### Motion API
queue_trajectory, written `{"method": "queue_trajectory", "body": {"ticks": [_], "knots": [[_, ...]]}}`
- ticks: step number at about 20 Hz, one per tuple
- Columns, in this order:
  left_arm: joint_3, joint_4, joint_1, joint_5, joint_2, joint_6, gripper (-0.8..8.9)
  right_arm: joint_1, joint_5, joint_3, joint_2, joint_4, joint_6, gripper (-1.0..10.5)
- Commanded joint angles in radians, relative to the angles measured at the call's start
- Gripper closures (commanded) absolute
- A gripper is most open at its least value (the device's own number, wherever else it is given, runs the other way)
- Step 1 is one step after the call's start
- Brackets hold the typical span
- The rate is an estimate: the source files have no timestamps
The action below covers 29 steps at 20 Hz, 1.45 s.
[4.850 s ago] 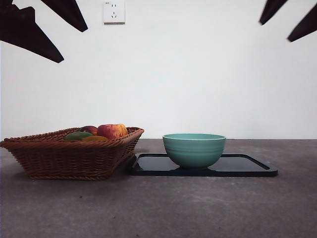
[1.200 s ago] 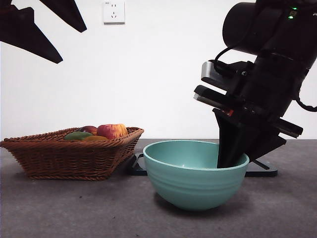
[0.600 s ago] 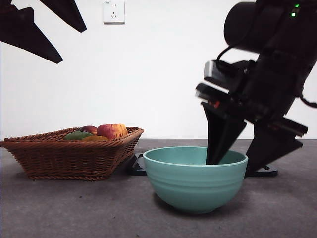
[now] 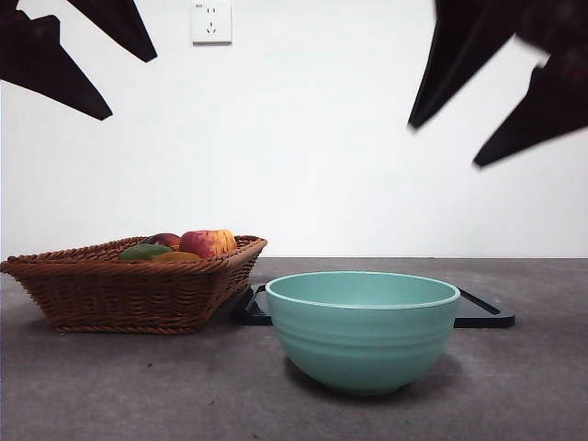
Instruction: Pick up the wifruite, put it on the bowl, pick up the plate, put it on desk
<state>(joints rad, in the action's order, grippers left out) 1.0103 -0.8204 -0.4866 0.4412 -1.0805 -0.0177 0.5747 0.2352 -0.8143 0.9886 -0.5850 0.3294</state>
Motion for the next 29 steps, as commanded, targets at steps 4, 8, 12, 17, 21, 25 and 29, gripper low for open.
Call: {"method": "queue_trajectory", "body": {"ticks": [4, 8, 12, 17, 21, 25, 29], "knots": [[0.010, 0.003, -0.005, 0.003, -0.005, -0.014, 4.70, 0.005, 0.092, -0.012, -0.167, -0.054, -0.005, 6.0], [0.010, 0.002, -0.005, 0.003, -0.005, -0.014, 4.70, 0.005, 0.121, -0.012, -0.244, -0.111, -0.008, 6.0], [0.010, 0.000, -0.005, 0.003, -0.005, -0.015, 5.13, 0.005, 0.121, -0.012, -0.259, -0.164, -0.024, 7.0], [0.010, 0.001, -0.005, 0.003, -0.005, -0.015, 8.05, 0.005, 0.104, -0.012, -0.259, -0.185, -0.031, 9.4], [0.010, 0.003, -0.005, 0.003, -0.005, -0.016, 8.05, 0.005, 0.104, -0.012, -0.259, -0.181, -0.031, 9.4], [0.010, 0.005, -0.005, 0.003, -0.005, -0.016, 8.05, 0.005, 0.105, -0.012, -0.259, -0.150, -0.031, 9.4], [0.010, 0.005, -0.005, 0.003, -0.005, -0.016, 8.05, 0.005, 0.105, -0.012, -0.259, -0.150, -0.031, 9.4]]}}
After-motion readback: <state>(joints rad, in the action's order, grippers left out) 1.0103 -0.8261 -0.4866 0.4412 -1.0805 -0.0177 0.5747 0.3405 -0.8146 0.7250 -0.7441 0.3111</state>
